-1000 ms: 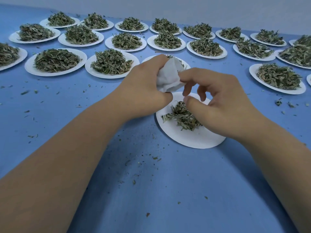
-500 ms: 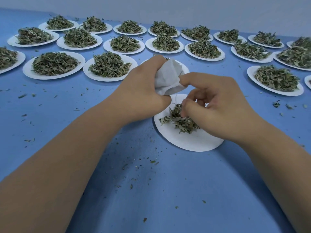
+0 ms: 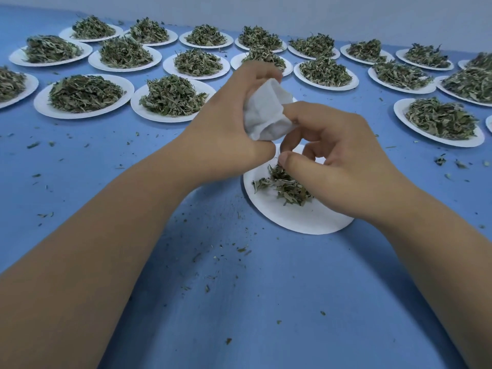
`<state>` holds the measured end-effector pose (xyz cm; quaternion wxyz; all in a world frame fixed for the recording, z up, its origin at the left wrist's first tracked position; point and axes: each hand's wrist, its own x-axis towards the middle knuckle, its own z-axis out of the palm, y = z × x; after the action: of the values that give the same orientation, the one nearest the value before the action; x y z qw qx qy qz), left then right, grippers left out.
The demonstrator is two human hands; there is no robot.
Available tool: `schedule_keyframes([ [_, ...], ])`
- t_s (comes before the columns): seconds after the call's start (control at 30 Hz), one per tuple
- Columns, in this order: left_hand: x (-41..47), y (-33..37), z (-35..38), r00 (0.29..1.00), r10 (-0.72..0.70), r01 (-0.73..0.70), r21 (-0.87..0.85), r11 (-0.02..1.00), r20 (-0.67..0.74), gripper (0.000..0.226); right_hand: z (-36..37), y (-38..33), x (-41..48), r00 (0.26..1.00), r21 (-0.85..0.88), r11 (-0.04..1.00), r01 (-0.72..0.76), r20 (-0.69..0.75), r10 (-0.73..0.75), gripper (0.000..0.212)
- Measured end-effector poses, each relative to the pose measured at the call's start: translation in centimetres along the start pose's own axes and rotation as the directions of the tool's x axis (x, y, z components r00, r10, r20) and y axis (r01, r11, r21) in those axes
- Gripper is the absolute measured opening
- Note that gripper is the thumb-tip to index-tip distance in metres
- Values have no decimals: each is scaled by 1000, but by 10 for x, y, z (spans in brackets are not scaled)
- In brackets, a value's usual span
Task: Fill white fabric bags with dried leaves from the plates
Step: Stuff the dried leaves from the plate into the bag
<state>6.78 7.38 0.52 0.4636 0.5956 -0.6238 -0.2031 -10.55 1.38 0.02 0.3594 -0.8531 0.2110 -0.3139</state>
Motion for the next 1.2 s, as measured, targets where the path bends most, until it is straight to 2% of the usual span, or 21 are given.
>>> schedule_keyframes([
  [0.07, -2, 1, -1, 998, 43, -42, -31, 999, 45, 82, 0, 0, 0, 1000, 9, 1000, 15, 18, -15, 38],
  [0.2, -2, 1, -8, 995, 93, -93, -2, 996, 45, 87, 1, -3, -1, 996, -35, 995, 90, 12, -89, 31],
  [0.4, -2, -2, -6, 994, 65, -66, 17, 998, 85, 64, 0, -4, -2, 989, -132, 981, 145, 36, -142, 25],
  [0.6, -1, -2, -8, 998, 41, -45, 91, 995, 41, 48, -4, -2, -4, 990, -164, 976, 142, 20, -140, 33],
  [0.7, 0, -3, -11, 999, 0, -7, 140, 990, 54, 40, -6, 0, -3, 978, -160, 969, 189, -59, -201, 35],
  [0.77, 1, -5, -15, 998, -42, 31, 199, 980, 52, 38, -14, 2, -3, 971, -152, 970, 191, -115, -209, 29],
  [0.8, 2, -6, -17, 998, -51, 40, 222, 974, 46, 39, -20, 3, -3, 977, -153, 974, 167, -104, -184, 24],
  [0.87, 3, -7, -19, 998, -62, 54, 250, 967, 23, 41, -30, 9, -3, 997, -232, 971, 65, 53, -54, 22],
  [0.9, 4, -7, -19, 997, -73, 69, 261, 963, 8, 41, -32, 12, -3, 985, -319, 947, 29, 169, 27, 34],
  [0.97, 4, -8, -19, 995, -99, 97, 294, 951, -10, 42, -30, 20, -4, 922, -475, 879, 50, 361, 143, 66],
  [1.03, 5, -9, -17, 994, -108, 105, 329, 939, -9, 46, -19, 25, -4, 885, -543, 835, 94, 430, 180, 81],
  [1.1, 5, -11, -16, 993, -114, 111, 340, 934, -9, 49, -8, 26, -4, 908, -544, 831, 118, 399, 132, 74],
  [1.2, 7, -15, -16, 988, -145, 114, 401, 909, 46, 43, 1, 29, -3, 939, -480, 865, 148, 342, 29, 45],
])
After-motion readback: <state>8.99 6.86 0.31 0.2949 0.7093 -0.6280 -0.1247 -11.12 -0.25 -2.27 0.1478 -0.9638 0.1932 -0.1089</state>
